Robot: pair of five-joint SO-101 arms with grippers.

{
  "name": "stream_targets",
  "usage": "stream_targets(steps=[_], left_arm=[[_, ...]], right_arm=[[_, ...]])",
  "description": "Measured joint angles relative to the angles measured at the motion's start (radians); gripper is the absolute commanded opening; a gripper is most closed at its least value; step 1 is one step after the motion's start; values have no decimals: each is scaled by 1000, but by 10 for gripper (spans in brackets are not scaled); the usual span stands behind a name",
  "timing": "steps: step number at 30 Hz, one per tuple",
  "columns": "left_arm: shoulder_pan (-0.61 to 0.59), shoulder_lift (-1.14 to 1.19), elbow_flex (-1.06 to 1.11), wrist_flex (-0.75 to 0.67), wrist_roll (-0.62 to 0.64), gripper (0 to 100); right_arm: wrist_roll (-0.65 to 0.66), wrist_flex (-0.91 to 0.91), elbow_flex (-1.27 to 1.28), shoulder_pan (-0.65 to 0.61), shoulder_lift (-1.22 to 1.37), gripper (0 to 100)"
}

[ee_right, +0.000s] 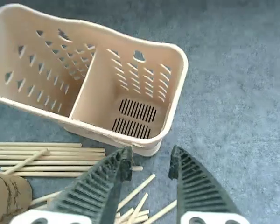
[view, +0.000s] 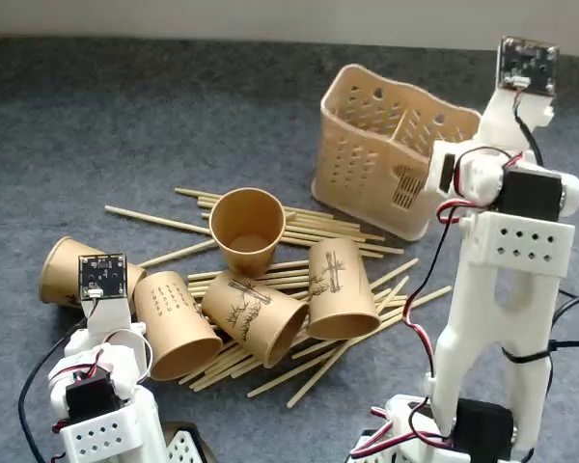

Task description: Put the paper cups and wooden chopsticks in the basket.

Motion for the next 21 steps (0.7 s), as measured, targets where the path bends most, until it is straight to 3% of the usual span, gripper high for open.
stream_targets(steps=[11, 21], left_arm=[[0, 0, 0, 0, 0, 14], [0, 0, 0, 0, 0, 14]], right_arm=[[0, 69, -147, -18, 0, 142], [98, 334, -227, -267, -2, 142]])
